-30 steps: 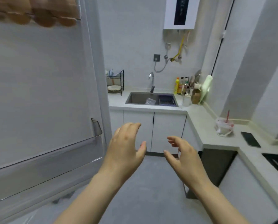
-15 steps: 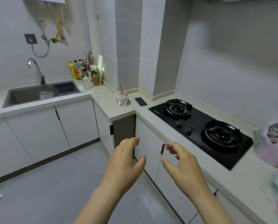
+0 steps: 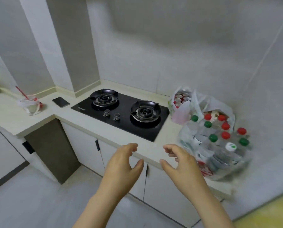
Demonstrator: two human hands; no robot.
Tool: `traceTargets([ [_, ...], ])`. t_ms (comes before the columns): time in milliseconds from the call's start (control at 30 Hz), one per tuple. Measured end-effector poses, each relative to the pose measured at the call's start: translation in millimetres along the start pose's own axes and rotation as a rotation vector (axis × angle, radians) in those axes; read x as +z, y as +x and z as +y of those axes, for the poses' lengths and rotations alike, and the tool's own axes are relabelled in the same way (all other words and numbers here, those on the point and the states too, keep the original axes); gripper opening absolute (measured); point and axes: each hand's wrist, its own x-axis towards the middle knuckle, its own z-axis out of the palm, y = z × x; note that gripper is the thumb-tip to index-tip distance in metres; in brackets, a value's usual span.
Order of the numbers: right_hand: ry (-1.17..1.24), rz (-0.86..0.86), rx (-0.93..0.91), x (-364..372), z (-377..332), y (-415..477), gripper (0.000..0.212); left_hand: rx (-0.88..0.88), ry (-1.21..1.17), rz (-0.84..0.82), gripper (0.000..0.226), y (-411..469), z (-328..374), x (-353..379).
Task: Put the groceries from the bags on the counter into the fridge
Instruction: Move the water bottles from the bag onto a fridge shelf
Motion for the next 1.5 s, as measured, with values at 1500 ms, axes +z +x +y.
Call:
traceTargets([
  [1500,0.133,0.569,0.648,-79.2,211.9,84.6,0.037,0.378,-0.193,-0.636,0.040,209.1,91.4,252.7],
])
